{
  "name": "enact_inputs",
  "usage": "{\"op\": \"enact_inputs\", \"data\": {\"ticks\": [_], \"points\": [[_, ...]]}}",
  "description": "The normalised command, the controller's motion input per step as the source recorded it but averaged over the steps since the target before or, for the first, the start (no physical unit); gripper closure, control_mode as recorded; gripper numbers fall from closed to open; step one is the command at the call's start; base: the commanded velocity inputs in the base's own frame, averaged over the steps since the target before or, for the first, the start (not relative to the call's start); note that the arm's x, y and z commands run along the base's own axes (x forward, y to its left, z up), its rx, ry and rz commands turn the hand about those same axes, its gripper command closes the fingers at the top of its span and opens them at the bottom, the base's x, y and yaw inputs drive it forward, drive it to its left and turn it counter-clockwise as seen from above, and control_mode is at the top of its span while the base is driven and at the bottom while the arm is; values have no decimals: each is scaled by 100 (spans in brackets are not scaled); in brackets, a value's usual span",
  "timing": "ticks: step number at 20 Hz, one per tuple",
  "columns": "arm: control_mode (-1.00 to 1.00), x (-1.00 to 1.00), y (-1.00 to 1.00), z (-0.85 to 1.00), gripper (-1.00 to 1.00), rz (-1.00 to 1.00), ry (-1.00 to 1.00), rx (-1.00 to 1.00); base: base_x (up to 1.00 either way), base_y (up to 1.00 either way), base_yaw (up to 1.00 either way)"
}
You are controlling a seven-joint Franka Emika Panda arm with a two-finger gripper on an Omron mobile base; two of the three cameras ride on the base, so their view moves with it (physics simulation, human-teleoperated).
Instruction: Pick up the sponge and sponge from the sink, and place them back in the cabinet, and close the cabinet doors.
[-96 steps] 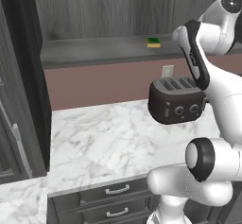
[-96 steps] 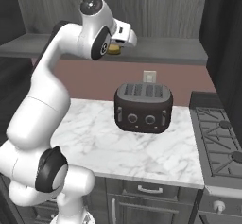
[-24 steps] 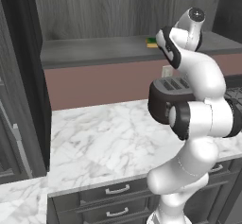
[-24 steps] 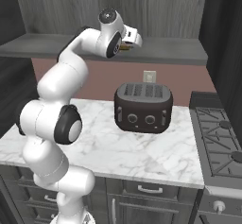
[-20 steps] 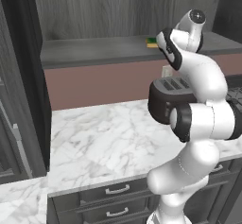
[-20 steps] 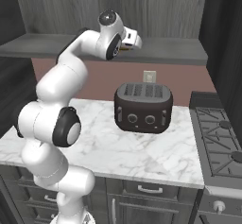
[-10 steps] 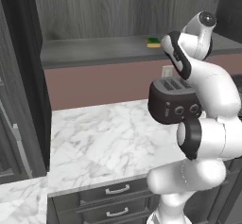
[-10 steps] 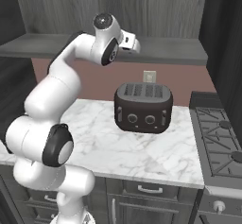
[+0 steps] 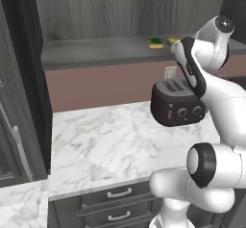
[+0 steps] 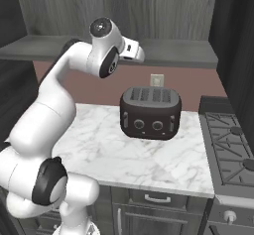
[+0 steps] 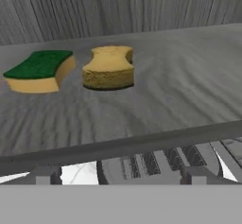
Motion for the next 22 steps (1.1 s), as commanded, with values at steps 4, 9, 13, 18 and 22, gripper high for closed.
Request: {"op": "enact_inputs", "data": {"ticks": [4, 9, 13, 18, 22], "points": [[-100, -67, 0, 3, -100, 0, 2, 0, 0, 0, 0], [-100, -65, 0, 2, -100, 0, 10, 0, 0, 0, 0], [-100, -49, 4, 10, -100, 0, 16, 0, 0, 0, 0], [-100, -35, 6, 20, -100, 0, 21, 0, 0, 0, 0], [-100, -40, 3, 20, -100, 0, 19, 0, 0, 0, 0]]}}
